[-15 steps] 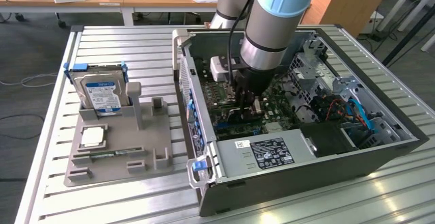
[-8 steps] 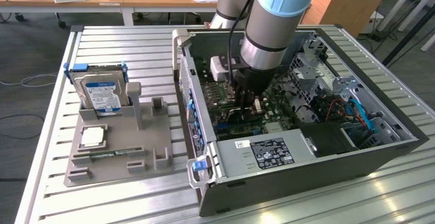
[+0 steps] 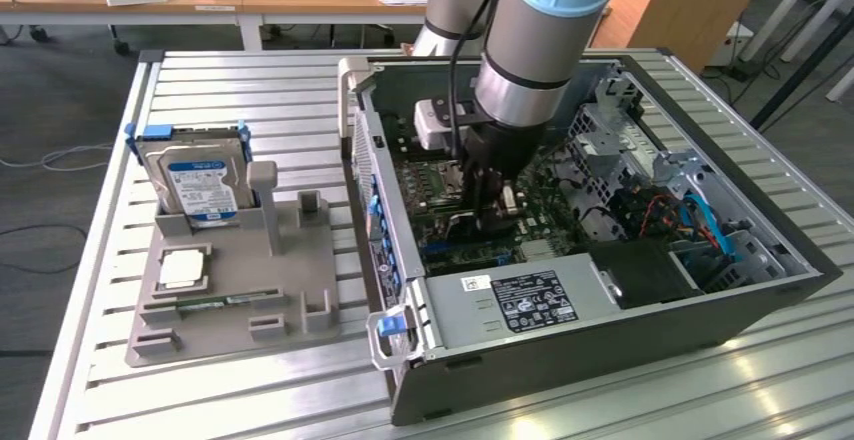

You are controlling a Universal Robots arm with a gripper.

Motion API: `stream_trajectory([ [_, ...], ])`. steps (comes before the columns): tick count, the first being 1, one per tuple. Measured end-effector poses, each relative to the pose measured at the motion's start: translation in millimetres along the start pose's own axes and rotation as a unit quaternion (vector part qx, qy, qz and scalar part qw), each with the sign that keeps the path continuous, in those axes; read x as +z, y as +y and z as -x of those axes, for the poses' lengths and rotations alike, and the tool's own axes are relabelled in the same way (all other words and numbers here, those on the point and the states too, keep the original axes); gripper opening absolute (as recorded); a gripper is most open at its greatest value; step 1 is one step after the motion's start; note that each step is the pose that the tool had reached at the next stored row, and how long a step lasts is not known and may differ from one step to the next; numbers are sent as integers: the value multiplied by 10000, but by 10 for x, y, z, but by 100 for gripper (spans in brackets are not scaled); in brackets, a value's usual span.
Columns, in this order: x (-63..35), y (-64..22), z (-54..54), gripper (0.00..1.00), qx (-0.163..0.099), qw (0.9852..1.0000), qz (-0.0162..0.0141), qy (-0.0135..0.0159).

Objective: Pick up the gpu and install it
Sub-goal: 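Insert the gpu into the slot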

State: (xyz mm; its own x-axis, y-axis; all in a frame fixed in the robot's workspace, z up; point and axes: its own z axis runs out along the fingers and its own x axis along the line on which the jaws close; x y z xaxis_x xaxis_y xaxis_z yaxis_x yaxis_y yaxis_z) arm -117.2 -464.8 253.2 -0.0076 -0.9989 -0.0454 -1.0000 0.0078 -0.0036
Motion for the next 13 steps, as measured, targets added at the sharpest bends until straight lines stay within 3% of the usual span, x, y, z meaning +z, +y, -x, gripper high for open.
stream_trajectory([
  [13,-308,-1,14,46,0,10000,0,0],
])
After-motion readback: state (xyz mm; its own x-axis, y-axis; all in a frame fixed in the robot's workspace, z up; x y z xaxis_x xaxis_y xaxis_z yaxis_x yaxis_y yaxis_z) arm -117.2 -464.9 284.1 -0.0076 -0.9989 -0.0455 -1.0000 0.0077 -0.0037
